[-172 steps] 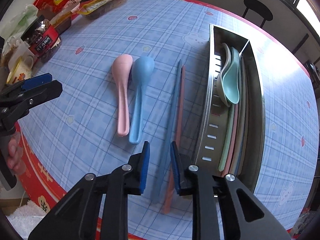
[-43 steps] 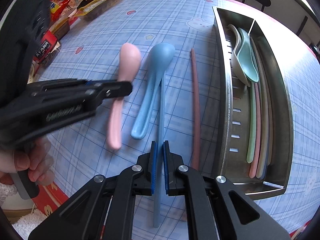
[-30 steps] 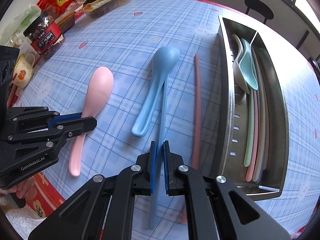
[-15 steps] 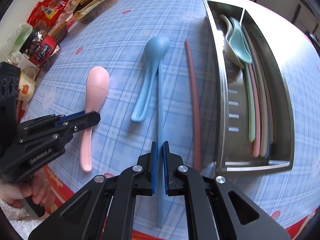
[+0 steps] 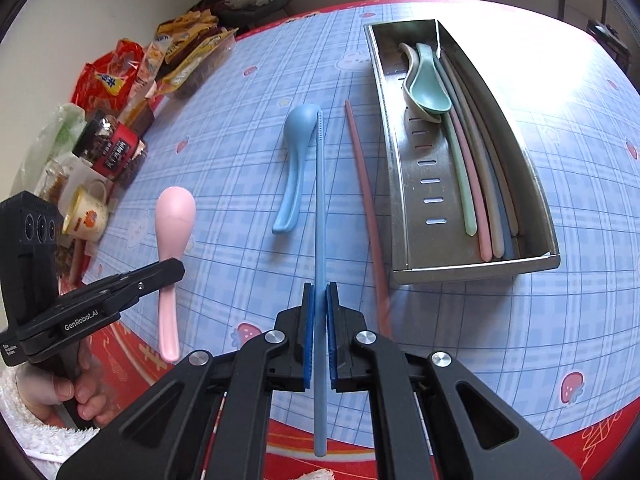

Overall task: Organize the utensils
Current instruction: 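Lift the pink spoon and blue chopstick and carry them toward the steel tray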

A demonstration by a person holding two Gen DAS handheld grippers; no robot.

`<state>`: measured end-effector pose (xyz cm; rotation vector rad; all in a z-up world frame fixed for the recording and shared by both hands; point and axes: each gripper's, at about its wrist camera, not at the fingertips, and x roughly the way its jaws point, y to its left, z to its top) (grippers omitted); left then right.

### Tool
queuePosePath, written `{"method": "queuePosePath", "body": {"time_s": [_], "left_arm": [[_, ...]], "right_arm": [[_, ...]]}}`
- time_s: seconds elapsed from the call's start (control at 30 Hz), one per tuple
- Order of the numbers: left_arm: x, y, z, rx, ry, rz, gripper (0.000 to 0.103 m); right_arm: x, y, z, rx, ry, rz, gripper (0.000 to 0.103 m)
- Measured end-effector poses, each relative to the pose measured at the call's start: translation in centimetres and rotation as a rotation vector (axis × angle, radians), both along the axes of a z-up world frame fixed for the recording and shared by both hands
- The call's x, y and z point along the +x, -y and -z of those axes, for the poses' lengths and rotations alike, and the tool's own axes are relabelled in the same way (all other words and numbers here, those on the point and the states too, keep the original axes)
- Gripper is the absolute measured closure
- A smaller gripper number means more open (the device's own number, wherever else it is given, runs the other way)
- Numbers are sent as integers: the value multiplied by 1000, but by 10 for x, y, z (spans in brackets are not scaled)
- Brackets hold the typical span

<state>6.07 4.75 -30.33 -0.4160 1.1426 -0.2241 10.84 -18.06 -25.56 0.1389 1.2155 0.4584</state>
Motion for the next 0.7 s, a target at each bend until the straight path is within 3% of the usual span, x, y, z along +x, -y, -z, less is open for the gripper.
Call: {"method": "queuePosePath", "body": {"time_s": [0.27, 0.47, 0.7], "left_arm": [[4, 9, -27, 39, 45, 5, 92], [6, 23, -60, 53, 124, -38, 92], [22, 50, -78, 86, 139, -44, 92]], "right_arm": [[17, 15, -19, 59, 19, 21, 97], [30, 10, -40, 57, 31, -67, 97], [47, 17, -57, 77, 35, -96, 97]]}}
